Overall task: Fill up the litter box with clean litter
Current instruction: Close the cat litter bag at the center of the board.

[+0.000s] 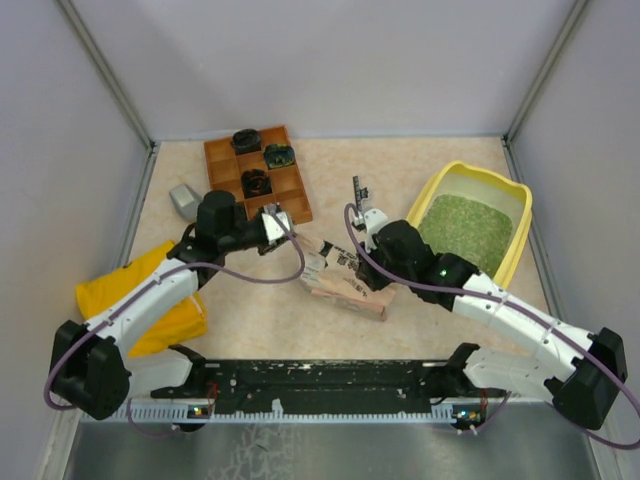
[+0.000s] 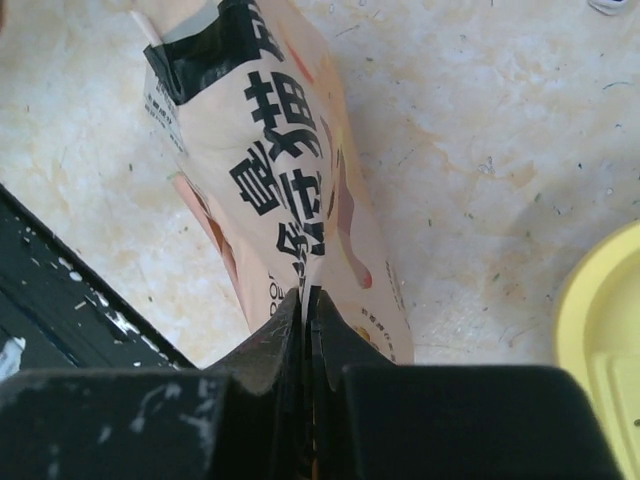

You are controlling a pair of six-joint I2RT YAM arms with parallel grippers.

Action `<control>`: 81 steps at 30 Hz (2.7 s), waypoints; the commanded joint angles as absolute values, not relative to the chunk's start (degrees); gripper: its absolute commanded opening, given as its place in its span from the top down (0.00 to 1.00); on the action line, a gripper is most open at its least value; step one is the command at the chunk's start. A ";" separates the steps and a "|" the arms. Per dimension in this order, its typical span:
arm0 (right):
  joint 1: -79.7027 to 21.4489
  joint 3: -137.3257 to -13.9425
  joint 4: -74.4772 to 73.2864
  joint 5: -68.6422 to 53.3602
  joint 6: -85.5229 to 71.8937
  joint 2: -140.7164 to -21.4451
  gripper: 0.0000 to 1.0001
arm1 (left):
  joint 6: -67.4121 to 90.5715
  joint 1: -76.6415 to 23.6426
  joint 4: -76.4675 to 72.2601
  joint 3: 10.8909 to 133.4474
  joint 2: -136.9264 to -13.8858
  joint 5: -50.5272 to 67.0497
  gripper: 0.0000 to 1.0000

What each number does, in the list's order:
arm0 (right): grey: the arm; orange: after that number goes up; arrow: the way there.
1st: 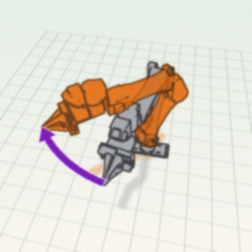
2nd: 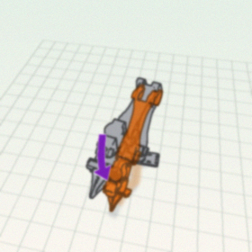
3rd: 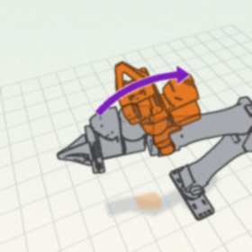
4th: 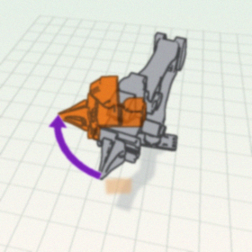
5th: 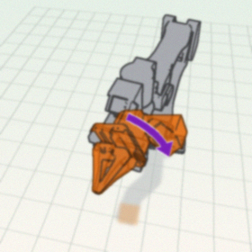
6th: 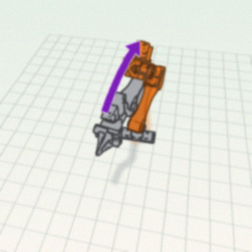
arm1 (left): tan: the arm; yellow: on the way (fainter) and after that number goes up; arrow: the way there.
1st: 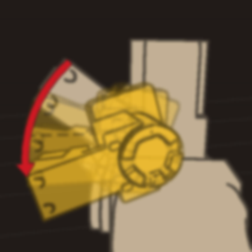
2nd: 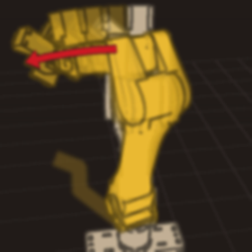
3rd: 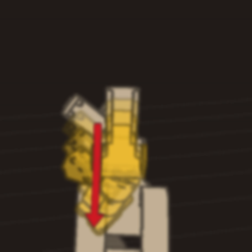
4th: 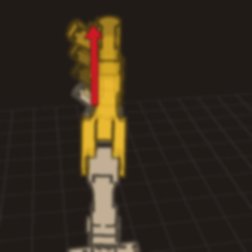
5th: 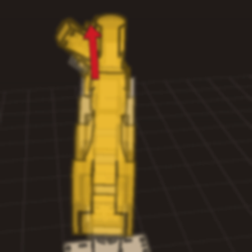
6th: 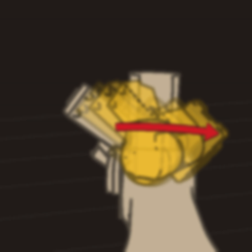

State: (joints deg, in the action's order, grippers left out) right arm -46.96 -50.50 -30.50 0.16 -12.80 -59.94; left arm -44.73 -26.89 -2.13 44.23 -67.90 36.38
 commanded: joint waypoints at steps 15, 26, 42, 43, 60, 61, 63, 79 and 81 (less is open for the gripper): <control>-46.58 -47.00 -21.39 -2.76 -3.78 -55.10 1.00 | -26.10 -26.75 14.95 62.59 -75.59 46.19 0.38; -46.58 -46.21 -24.28 -0.40 -5.23 -51.89 0.66 | -37.45 -26.72 11.92 54.41 -74.84 46.37 0.42; -46.58 -45.52 -27.21 -0.55 0.82 -49.36 0.72 | -50.25 -26.62 23.99 60.70 -80.29 46.38 0.42; -46.58 -45.23 -26.78 -0.65 1.44 -48.68 0.77 | -51.36 -26.60 26.60 62.97 -81.34 47.56 0.41; -46.58 -40.10 -24.66 -3.85 4.37 -42.47 1.00 | -60.45 -19.67 38.60 68.95 -87.01 63.26 0.41; -46.58 -40.06 -24.74 -4.00 4.24 -42.54 1.00 | -60.77 -19.69 39.00 69.03 -87.29 63.54 0.41; -46.61 -39.95 -24.93 -4.22 4.06 -42.52 1.00 | -61.27 -19.69 39.24 69.08 -87.68 64.09 0.43; -46.59 -47.03 -26.82 -6.97 -1.33 -43.64 0.61 | -49.45 -18.37 22.02 63.45 -80.83 64.72 1.00; -46.59 -51.09 -27.11 -7.96 -3.11 -45.93 0.55 | -46.06 -18.37 17.89 60.52 -78.68 62.86 1.00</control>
State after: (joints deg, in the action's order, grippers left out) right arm -46.96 -41.54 -28.69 -4.93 0.78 -43.31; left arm -53.36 -19.11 30.98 64.27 -84.12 61.91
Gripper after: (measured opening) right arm 0.403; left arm 0.008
